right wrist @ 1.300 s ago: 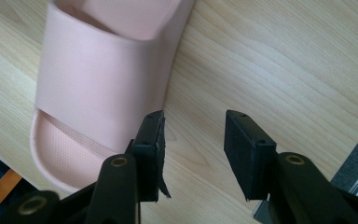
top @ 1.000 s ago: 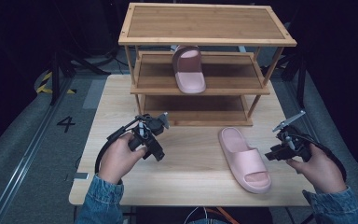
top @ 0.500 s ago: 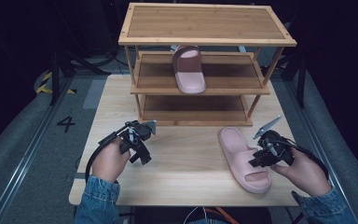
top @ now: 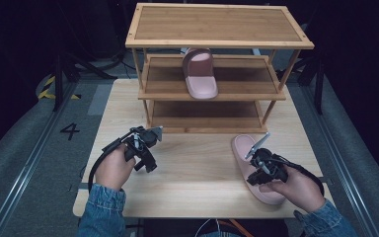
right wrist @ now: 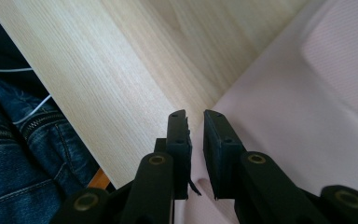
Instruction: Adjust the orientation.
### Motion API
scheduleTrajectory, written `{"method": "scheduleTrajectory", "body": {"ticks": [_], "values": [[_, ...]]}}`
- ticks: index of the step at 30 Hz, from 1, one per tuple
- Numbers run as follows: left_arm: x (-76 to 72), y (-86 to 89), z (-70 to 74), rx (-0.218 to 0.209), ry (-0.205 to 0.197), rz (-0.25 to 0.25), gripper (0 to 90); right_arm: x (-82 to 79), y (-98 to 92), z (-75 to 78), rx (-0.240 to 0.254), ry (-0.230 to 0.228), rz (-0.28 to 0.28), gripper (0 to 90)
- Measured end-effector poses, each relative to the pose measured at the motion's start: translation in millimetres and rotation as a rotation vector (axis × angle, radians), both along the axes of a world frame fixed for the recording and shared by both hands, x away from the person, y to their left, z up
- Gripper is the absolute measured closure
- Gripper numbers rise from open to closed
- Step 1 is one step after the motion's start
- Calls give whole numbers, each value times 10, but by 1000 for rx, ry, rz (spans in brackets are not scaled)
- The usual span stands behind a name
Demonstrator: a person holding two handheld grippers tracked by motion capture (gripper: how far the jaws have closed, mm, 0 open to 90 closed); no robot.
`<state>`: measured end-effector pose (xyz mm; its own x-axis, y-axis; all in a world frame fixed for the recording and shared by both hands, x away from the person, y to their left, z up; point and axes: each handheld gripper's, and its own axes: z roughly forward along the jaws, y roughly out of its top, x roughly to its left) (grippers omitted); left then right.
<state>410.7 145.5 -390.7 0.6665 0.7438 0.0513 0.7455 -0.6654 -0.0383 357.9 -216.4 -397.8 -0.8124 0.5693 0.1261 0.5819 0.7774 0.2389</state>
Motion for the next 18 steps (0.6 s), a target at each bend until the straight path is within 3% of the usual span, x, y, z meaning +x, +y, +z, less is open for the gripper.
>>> {"method": "scheduleTrajectory", "body": {"ticks": [7, 10, 16, 18], "values": [[24, -28, -12, 9, 5, -5, 173, -6, 21, -113, -36, 38, -5, 813], [40, -50, -9, 11, 8, -12, 173, -3, -18, -110, -38, 33, -16, 811], [84, -96, -10, 10, 9, -21, 173, 49, -245, -102, -51, 25, -78, 812], [101, -128, -7, 8, 3, -34, 173, 95, -403, -100, -60, 22, -128, 811]]}}
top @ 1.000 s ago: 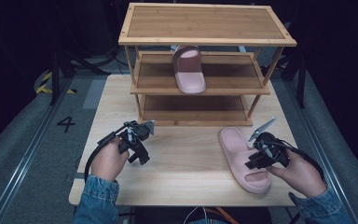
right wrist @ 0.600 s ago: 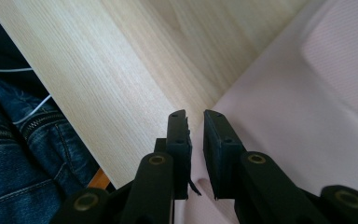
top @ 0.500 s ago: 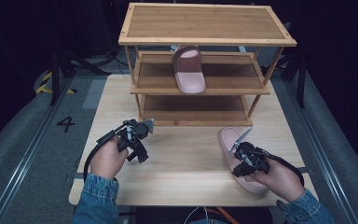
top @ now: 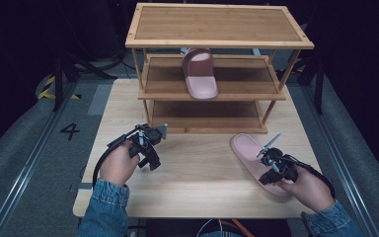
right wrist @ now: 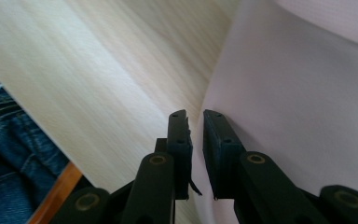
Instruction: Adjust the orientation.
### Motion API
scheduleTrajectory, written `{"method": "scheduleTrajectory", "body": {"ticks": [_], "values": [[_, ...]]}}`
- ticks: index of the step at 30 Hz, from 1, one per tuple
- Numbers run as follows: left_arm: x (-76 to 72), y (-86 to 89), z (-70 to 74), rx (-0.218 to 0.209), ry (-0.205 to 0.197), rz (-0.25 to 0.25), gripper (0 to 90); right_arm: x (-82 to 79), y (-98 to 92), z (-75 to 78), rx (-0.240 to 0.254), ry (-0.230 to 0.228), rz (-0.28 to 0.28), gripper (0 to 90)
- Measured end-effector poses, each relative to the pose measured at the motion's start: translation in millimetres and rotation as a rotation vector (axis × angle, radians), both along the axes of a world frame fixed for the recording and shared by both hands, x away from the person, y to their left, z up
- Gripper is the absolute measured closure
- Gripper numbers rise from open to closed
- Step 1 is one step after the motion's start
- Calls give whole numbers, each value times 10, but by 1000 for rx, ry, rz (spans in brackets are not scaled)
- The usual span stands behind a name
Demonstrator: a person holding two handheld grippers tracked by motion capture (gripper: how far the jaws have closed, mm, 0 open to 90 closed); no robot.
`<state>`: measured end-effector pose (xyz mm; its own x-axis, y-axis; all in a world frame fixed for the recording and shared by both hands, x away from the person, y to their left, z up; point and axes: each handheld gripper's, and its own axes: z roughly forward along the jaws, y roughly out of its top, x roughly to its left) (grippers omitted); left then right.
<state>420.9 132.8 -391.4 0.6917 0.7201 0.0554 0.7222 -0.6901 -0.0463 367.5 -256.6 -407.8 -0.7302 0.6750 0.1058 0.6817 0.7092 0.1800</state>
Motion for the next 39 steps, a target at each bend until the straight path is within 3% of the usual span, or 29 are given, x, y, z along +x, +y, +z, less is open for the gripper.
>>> {"method": "scheduleTrajectory", "body": {"ticks": [5, 10, 13, 18, 19, 22, 23, 27, 28, 33, 36, 39], "values": [[15, -17, 0, -3, 15, -1, 173, 75, -204, -7, 13, -7, -63, 812], [-1, -16, 3, -6, 6, 4, 173, 112, -286, -7, 8, -11, -95, 808], [-14, -7, 20, 1, 5, 2, 173, 109, -214, 74, 45, -29, -67, 804], [-64, 39, 34, -3, -2, 13, 173, 211, 75, 257, 107, -124, -28, 798], [-77, 51, 32, -5, -2, 21, 173, 254, 105, 263, 114, -125, -34, 800], [-95, 77, 44, 1, -7, 20, 173, 388, 173, 244, 94, -137, -62, 807], [-108, 96, 41, -6, -4, 30, 173, 533, 234, 176, 54, -127, -93, 822], [-114, 124, 29, 1, -8, 34, 173, 654, 271, 97, 26, -111, -112, 847], [-111, 133, 14, -5, 3, 39, 173, 719, 270, 35, -4, -97, -133, 852], [-104, 121, -10, -1, 5, 36, 174, 683, 275, -13, 0, -63, -130, 844], [-90, 88, -15, 8, 2, 28, 173, 601, 292, -14, -22, -68, -96, 831], [-71, 45, -38, 4, 15, 28, 174, 416, 342, -14, -47, -47, -42, 833]]}}
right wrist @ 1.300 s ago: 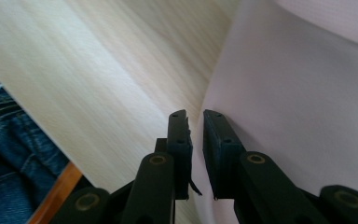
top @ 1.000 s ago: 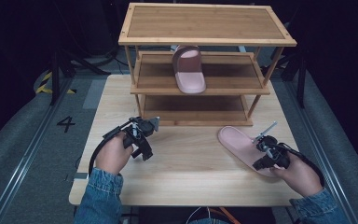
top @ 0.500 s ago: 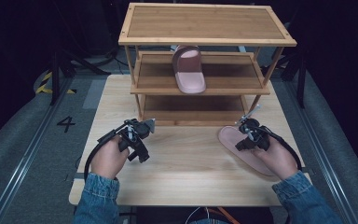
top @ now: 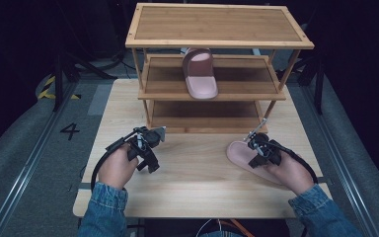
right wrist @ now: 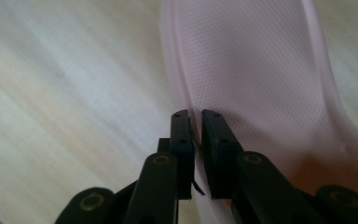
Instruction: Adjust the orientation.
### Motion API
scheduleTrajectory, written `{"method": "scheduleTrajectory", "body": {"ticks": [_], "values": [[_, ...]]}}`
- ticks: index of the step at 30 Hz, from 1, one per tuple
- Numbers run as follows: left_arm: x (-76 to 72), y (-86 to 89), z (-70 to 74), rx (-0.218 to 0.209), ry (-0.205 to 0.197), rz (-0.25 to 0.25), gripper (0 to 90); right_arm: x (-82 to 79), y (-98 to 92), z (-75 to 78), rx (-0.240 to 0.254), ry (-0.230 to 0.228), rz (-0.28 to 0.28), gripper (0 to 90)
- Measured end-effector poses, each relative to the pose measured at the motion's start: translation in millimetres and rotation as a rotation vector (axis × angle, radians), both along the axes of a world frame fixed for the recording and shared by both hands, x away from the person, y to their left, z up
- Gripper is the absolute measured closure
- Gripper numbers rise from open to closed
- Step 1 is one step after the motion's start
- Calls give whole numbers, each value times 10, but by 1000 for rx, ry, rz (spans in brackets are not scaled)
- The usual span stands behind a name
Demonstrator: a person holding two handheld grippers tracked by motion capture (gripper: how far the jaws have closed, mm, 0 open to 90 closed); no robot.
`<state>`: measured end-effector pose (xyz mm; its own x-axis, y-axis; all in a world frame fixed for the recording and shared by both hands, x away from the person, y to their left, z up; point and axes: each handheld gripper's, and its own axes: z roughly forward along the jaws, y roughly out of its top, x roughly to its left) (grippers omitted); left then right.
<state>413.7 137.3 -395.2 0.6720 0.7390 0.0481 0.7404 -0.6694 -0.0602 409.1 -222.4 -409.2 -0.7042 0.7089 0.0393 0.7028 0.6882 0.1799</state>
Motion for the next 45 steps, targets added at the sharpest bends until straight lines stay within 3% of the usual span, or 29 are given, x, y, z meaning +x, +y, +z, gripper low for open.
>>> {"method": "scheduleTrajectory", "body": {"ticks": [3, 6, 8, 10, 12, 13, 14, 15, 16, 19, 21, 22, 23, 28, 31, 36, 39, 45], "values": [[19, -40, -6, 1, 3, -13, 174, -105, 13, 5, -15, 3, 27, 833], [40, -69, -16, 6, 7, -18, 171, -337, -21, 5, -32, 29, 71, 833], [54, -84, -30, 10, 14, -19, 173, -414, -56, 5, -35, 39, 72, 833], [65, -98, -38, 12, 16, -23, 175, -480, -103, 35, -17, 16, 72, 836], [69, -104, -33, 13, 16, -30, 175, -562, -185, 131, 41, -28, 67, 841], [72, -106, -27, 11, 16, -35, 175, -562, -185, 131, 41, -28, 67, 841], [76, -104, -12, 1, 17, -39, 175, -619, -292, 235, 80, -44, 56, 842], [76, -104, -12, 1, 17, -39, 173, -619, -292, 235, 80, -44, 56, 842], [76, -102, 0, 5, 9, -38, 172, -669, -505, 352, 108, -35, 0, 845], [89, -96, -6, -1, 11, -26, 172, -684, -777, 346, 51, -19, -79, 859], [92, -110, -4, 12, 12, -35, 173, -665, -939, 273, 24, 2, -134, 863], [92, -110, -4, 12, 12, -35, 174, -665, -939, 273, 24, 2, -134, 863], [86, -123, -3, 4, 11, -33, 174, -635, -1052, 167, 2, 39, -177, 871], [89, -124, 0, 0, 12, -29, 174, -542, -1114, -59, -14, 113, -188, 880], [92, -113, -9, 9, 13, -32, 173, -476, -1096, -149, -6, 132, -184, 876], [72, -92, -21, 2, 16, -22, 173, -396, -1081, -153, -4, 114, -185, 877], [58, -66, -22, 6, 11, -20, 173, -301, -1069, -140, -3, 76, -182, 837], [12, -6, -18, 12, -1, -3, 173, 32, -935, -146, 26, 24, -179, 852]]}}
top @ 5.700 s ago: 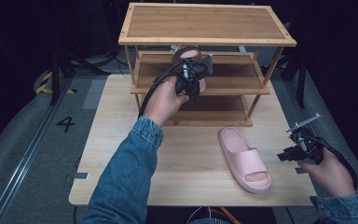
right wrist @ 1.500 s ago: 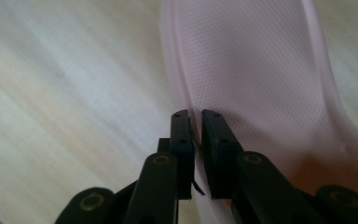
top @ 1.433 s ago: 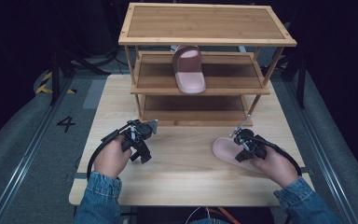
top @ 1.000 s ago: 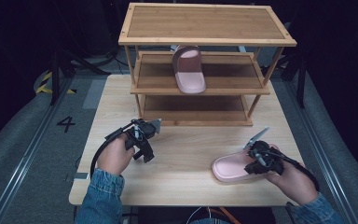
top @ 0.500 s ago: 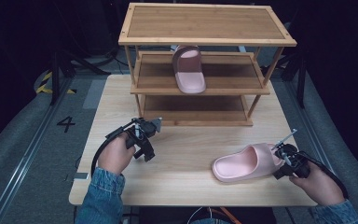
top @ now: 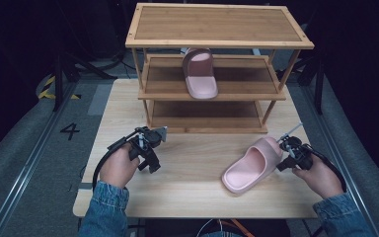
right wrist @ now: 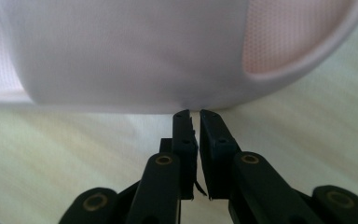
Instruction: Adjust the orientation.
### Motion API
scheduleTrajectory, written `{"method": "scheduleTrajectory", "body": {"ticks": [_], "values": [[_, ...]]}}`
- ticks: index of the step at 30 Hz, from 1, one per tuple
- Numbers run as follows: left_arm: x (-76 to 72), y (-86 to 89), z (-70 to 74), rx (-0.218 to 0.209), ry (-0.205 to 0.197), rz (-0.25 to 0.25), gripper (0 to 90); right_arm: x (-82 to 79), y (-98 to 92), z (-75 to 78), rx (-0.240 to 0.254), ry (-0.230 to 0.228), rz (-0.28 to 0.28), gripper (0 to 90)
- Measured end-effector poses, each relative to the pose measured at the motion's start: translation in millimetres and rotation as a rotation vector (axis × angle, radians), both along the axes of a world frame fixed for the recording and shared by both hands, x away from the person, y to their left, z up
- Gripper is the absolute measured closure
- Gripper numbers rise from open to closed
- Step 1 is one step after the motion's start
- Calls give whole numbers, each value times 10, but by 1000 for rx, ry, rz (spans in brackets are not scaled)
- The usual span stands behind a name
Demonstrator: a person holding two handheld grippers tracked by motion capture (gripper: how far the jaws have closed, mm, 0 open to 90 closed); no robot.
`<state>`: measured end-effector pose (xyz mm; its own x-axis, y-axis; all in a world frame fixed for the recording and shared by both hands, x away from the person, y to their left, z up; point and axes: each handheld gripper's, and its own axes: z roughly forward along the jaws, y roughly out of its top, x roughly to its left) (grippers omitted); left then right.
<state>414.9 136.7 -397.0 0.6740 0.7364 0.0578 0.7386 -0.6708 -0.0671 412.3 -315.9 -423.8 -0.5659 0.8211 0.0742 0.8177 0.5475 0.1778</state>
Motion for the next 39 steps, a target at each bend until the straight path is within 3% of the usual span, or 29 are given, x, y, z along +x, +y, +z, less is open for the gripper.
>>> {"method": "scheduleTrajectory", "body": {"ticks": [6, 12, 13, 14, 15, 16, 19, 21, 23, 26, 28, 31, 34, 39], "values": [[-21, 36, -24, 5, 5, 12, 174, 214, 201, 1, -9, -47, 19, 848], [-37, 54, -18, -4, 9, 12, 174, 246, 292, 30, 3, -62, 27, 842], [-34, 64, -7, -4, 6, 9, 174, 208, 291, 68, 14, -61, 21, 843], [-31, 74, 3, -6, 2, 15, 173, 75, 326, 234, 23, -93, 38, 862], [-31, 74, 3, -6, 2, 15, 173, 22, 354, 303, 41, -104, 56, 865], [-26, 78, 3, -7, 3, 15, 173, 22, 354, 303, 41, -104, 56, 865], [-40, 72, 14, -9, 2, 14, 173, -248, 647, 590, 137, -163, 164, 871], [-50, 79, 19, -14, 0, 18, 173, -315, 792, 626, 152, -180, 201, 872], [-57, 86, 22, -14, -1, 22, 173, -342, 880, 621, 159, -190, 221, 869], [-84, 116, 12, -16, 4, 29, 172, -403, 1196, 528, 174, -198, 290, 862], [-113, 154, -3, -16, 10, 38, 173, -433, 1493, 383, 174, -174, 349, 865], [-131, 186, -7, -16, 7, 43, 173, -454, 1731, 254, 159, -142, 405, 866], [-151, 236, -16, -15, 9, 51, 173, -426, 1878, 140, 127, -129, 420, 880], [-150, 250, -54, -8, 21, 59, 174, -379, 1941, 36, 105, -106, 414, 900]]}}
